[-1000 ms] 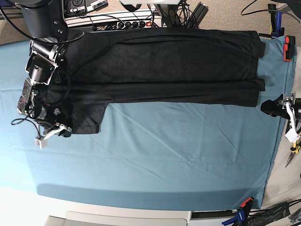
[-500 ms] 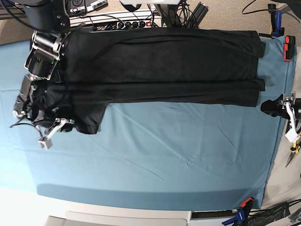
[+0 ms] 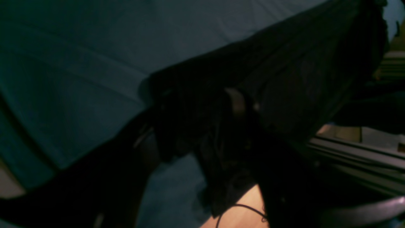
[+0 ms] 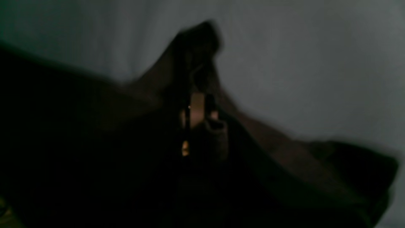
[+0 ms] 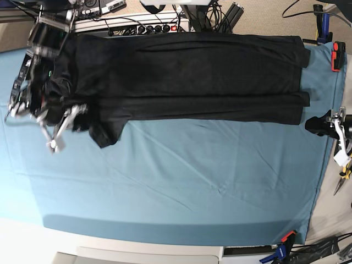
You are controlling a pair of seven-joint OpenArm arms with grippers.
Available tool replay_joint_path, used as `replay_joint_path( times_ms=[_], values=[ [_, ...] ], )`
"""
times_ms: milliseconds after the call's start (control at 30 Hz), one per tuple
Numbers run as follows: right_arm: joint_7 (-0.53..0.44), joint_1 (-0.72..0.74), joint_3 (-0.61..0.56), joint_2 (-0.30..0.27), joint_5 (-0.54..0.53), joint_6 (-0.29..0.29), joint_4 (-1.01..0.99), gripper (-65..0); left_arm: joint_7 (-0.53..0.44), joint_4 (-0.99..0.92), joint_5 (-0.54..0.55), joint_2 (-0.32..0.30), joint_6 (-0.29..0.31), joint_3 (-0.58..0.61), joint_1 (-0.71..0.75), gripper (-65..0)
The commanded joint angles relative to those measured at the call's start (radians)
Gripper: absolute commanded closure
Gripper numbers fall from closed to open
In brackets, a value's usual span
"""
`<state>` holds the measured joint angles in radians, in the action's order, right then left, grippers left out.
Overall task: Fold the T-shirt properly
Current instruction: 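Fold the grasped end inward toward the strip's middle with the right gripper, then move the left gripper to the strip's opposite end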
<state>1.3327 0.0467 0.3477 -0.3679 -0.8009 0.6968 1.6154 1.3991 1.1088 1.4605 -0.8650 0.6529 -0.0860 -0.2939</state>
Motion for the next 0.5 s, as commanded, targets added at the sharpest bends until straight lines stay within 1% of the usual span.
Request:
replay_joint_path(
  times_ms=[0,233,467],
  values=[
    [-0.015,-0.018,0.006,-0.020,-0.031,0.001,0.051,0.0,-0.003,0.011,0.023,-0.027,0.004,-0.009,-0.022,-24.9],
    [-0.015,-0.266,0.006,-0.020,-0.037,0.001,0.295,0.0,-0.003,0.011,0.023,-0.027,0.004,-0.009,-0.022,-24.9],
    [-0.023,-0.437,0.006,-0.020,-0.037,0.001,0.459,0.0,-0.003,0.011,0.023,-0.027,0.004,-0.009,-0.022,-24.9]
  ],
)
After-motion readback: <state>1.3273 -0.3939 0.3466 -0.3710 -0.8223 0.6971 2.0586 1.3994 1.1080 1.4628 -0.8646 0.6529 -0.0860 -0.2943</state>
